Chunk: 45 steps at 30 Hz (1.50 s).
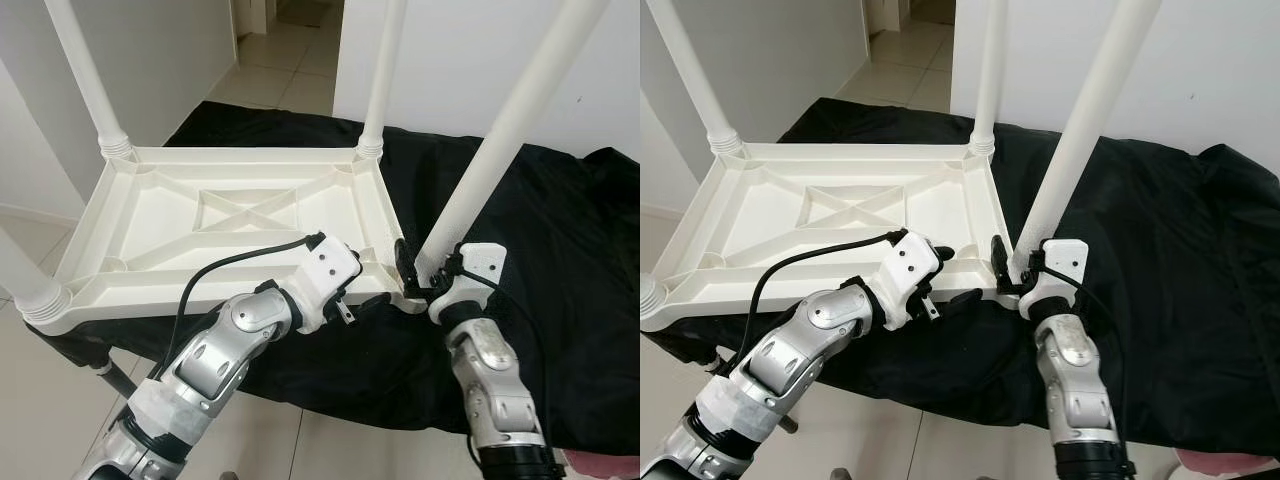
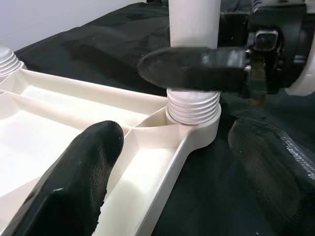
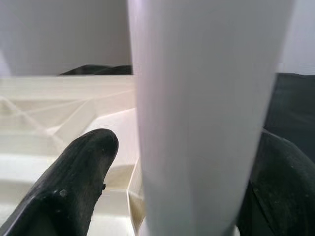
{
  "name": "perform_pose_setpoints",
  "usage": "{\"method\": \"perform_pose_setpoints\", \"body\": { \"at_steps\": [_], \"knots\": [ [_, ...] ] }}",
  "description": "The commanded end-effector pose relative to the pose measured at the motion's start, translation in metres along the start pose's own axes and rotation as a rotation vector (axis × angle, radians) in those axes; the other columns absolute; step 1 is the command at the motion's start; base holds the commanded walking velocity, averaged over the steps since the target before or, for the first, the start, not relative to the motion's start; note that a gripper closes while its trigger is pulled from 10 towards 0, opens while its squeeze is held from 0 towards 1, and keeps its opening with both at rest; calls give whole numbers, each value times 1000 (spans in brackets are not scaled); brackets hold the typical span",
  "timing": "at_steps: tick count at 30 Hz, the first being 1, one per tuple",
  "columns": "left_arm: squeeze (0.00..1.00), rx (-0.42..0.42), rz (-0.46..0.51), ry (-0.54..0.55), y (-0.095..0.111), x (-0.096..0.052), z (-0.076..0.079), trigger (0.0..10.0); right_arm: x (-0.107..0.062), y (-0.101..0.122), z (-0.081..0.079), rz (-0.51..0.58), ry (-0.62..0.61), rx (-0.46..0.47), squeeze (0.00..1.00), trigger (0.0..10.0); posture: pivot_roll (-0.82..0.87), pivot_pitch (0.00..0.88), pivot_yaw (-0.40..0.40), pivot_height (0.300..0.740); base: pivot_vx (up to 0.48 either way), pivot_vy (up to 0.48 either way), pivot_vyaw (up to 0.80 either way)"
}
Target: Building children table
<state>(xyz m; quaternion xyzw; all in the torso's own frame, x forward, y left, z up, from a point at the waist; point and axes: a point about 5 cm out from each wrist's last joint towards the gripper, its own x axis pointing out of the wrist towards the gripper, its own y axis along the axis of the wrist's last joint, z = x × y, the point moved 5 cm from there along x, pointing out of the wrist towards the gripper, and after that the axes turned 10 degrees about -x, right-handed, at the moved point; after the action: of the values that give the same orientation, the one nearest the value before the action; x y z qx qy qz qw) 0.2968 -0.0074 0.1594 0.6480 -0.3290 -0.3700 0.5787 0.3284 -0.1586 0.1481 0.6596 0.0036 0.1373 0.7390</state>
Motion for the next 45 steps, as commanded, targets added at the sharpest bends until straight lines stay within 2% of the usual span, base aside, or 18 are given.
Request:
{"method": "perform_pose_setpoints", "body": {
  "at_steps": [1,3,5,7,13,16,19,20,22,23,25,26,28,34,35,38,39,45],
  "knots": [
    [0,15,-12,-102,2,0,11,10000,0,-3,1,2,36,11,0,10000,-52,0,-19,740,0,0,0],
    [0,22,-13,-106,2,1,11,10000,3,-5,4,2,108,-12,0,10000,-52,0,-16,740,0,0,0],
    [0,22,-13,-106,2,1,11,10000,3,-5,4,2,108,-12,0,10000,-52,0,-16,740,0,0,0],
    [0,36,-12,-102,1,2,13,10000,11,-8,7,-12,212,-47,0,10000,-49,0,-15,740,0,0,0],
    [0,46,-11,-101,-1,3,15,10000,18,-6,6,2,284,-37,0,10000,-45,0,-14,740,0,0,0],
    [0,76,-20,-83,-7,3,15,10000,24,-10,-1,-9,380,-34,0,10000,-39,0,-21,740,0,0,0],
    [0,97,-32,-65,-12,4,12,10000,27,-14,-3,-20,410,-45,0,10000,-36,0,-24,740,0,0,0],
    [0,103,-45,-61,-17,4,12,10000,27,-15,-4,-20,414,-41,0,6353,-36,0,-24,740,0,0,0],
    [0,107,-54,-59,-20,3,12,10000,27,-15,-4,-20,417,-37,0,6353,-36,0,-24,740,0,0,0],
    [0,87,-59,-64,-24,3,12,10000,28,-16,-4,-20,419,-34,0,1608,-36,0,-25,740,0,0,0],
    [0,72,-61,-67,-26,3,13,10000,29,-17,-3,-21,420,-33,0,1608,-36,0,-25,740,0,0,0],
    [0,71,-60,-56,-28,3,11,10000,29,-19,-2,-22,420,-34,0,0,-36,0,-26,740,0,0,0],
    [0,41,-53,-42,-31,3,10,10000,27,-22,0,-31,412,-21,0,0,-38,0,-25,740,0,0,0],
    [0,53,-49,-14,-34,4,8,10000,25,-26,2,-38,399,-18,0,0,-39,0,-23,740,0,0,0],
    [0,70,-45,1,-35,4,5,10000,23,-29,4,-49,370,-14,0,4078,-45,0,-21,740,0,0,0],
    [0,72,-42,4,-35,4,4,10000,22,-30,4,-51,360,-10,0,4078,-45,0,-23,740,0,0,0],
    [0,77,-37,7,-34,4,3,10000,22,-32,5,-60,345,-15,0,10000,-45,0,-23,740,0,0,0],
    [0,84,-30,16,-33,4,1,10000,20,-38,5,-99,259,-33,0,10000,-51,0,-22,740,0,0,0]
  ]
}}
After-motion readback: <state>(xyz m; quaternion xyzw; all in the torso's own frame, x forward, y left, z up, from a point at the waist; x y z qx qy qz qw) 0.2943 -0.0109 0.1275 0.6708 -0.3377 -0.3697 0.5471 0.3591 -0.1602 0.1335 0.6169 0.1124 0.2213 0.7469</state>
